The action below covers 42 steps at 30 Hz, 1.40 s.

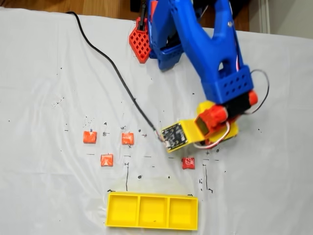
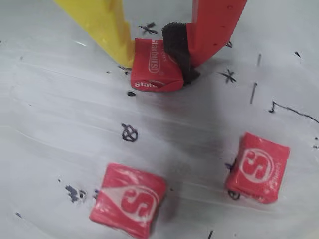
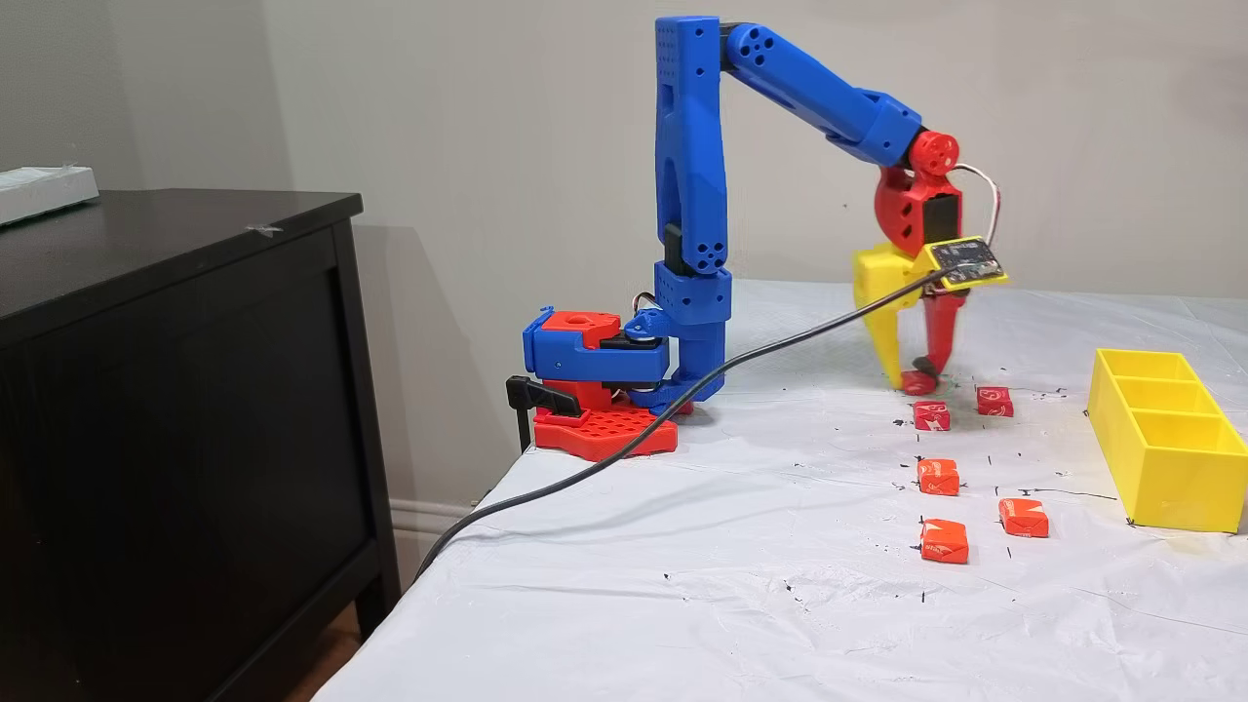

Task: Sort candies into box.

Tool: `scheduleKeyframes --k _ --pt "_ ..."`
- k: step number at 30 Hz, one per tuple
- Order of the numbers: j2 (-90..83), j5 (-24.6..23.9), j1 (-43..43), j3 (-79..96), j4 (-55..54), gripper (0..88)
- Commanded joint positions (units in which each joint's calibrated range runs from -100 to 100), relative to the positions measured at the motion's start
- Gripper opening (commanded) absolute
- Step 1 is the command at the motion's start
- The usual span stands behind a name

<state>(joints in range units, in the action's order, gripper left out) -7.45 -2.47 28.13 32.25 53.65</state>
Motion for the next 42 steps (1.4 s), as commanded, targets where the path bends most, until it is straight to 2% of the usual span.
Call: scheduleKeyframes --k 1,5,8,21,42 --pt "-14.27 0.54 -2.77 -0.89 0.42 0.1" --pt "-22.07 0.34 -6.21 2.57 -6.70 0.1" --pt "-23.60 0.44 -8.75 0.75 -7.85 0.1" --pt "-18.17 0.34 -16.17 -1.53 -26.84 0.1" --pt "-5.53 -0.63 -17.71 -5.90 -35.60 0.1"
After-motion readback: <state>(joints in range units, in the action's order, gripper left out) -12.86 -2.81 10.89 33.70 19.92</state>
